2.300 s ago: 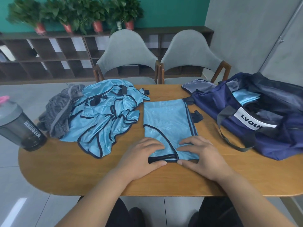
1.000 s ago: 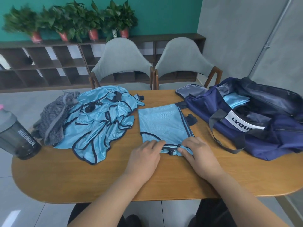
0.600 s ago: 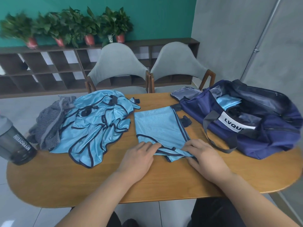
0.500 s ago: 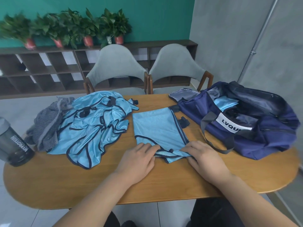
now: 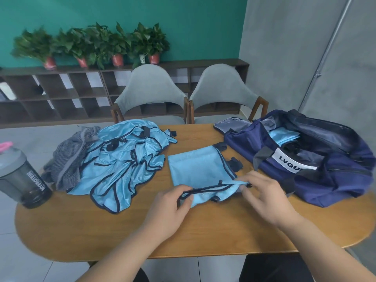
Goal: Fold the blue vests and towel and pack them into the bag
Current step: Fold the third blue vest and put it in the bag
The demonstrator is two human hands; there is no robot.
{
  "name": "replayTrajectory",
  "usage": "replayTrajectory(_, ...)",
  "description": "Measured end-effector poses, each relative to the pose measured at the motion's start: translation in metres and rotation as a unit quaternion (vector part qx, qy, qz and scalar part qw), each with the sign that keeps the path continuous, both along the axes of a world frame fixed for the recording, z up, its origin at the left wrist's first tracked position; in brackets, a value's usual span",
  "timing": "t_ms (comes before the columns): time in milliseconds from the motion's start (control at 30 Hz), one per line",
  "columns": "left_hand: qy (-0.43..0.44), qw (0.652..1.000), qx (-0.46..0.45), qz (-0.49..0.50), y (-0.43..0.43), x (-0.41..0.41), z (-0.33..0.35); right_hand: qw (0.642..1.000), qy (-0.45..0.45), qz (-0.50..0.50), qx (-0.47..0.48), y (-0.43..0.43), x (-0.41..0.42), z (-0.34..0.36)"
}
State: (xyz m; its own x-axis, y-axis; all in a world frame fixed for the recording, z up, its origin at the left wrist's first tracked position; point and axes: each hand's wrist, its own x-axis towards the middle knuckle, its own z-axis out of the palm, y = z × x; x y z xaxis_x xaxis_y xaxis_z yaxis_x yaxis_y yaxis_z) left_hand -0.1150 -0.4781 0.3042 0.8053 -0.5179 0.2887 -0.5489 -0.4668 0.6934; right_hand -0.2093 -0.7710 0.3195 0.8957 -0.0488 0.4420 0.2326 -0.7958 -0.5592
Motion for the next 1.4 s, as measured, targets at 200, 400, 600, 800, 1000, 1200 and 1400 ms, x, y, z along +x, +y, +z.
replayTrajectory(200,0.197,0.969,-0.151,0.014,-0.002,-0.005,0.029,0.985,0.081,0.022,0.153,-0.003,0.016,0.036)
replayTrajectory(400,0.236,0.944,-0.202,0.113,-0.01,0.039,0.026,0.989,0.133,-0.024,0.057,0.0,0.093,0.04)
replayTrajectory(600,0.202,0.954,-0.101,0.196,-0.013,0.071,-0.016,0.97,0.214,-0.1,-0.061,0.022,0.148,-0.007)
replayTrajectory(800,0.125,0.964,-0.109,0.206,-0.015,0.07,-0.03,0.975,0.162,-0.139,-0.055,0.023,0.149,-0.025)
replayTrajectory(1000,0.06,0.977,-0.088,0.184,-0.019,0.066,-0.04,0.976,0.157,-0.15,-0.013,0.02,0.15,-0.021)
replayTrajectory(1200,0.034,0.981,-0.033,0.19,-0.021,0.062,-0.039,0.93,0.181,-0.2,-0.25,0.04,0.155,-0.015)
replayTrajectory(1400,0.003,0.98,0.014,0.197,-0.021,0.061,-0.042,0.923,0.026,-0.216,-0.316,0.073,0.125,-0.027)
